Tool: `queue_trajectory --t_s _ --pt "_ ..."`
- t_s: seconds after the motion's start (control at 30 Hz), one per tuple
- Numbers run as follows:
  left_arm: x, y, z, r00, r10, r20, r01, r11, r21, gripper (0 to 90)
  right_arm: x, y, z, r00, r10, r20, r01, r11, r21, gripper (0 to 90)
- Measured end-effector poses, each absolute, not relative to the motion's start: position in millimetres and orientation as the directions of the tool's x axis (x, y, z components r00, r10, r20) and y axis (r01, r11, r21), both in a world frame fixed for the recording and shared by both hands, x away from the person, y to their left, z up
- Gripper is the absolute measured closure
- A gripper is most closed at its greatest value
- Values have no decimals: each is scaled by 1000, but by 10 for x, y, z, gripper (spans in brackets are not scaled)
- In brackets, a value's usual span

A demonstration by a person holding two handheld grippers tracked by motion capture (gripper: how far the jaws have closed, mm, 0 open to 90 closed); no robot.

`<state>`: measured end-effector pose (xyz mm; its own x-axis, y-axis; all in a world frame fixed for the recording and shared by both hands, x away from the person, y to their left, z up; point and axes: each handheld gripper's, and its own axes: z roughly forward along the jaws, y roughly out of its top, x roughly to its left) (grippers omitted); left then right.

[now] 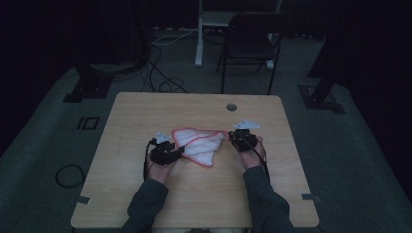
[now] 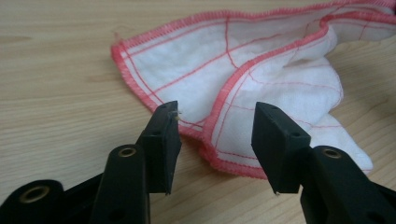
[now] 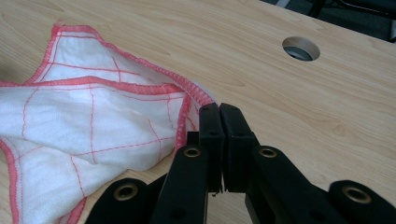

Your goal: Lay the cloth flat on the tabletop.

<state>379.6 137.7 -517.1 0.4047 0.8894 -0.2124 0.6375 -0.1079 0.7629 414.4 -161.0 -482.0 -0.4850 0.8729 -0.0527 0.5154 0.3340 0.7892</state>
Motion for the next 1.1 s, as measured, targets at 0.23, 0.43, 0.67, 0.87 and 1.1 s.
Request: queue_trajectory --t_s 0.23,0.43,0.67,0.87,1.1 --pt "3842 1283 -5246 388 902 -191 674 -136 727 728 4158 -1624 -4803 -484 873 -54 514 334 790 890" --pt "3704 1182 -5123 463 876 -137 615 -206 761 900 4198 -1652 -4798 -477 877 -50 521 329 787 890" --pt "3501 1039 -4960 559 820 -124 541 -247 804 900 4282 -1666 -4786 -464 883 -69 530 339 777 890" --pt "3401 891 -4935 616 774 -145 522 -264 811 900 4350 -1689 -4810 -450 889 -81 543 345 766 875" --pt "3354 706 -4975 653 742 -152 515 -289 807 900 4271 -1723 -4745 -440 898 -34 544 296 785 743"
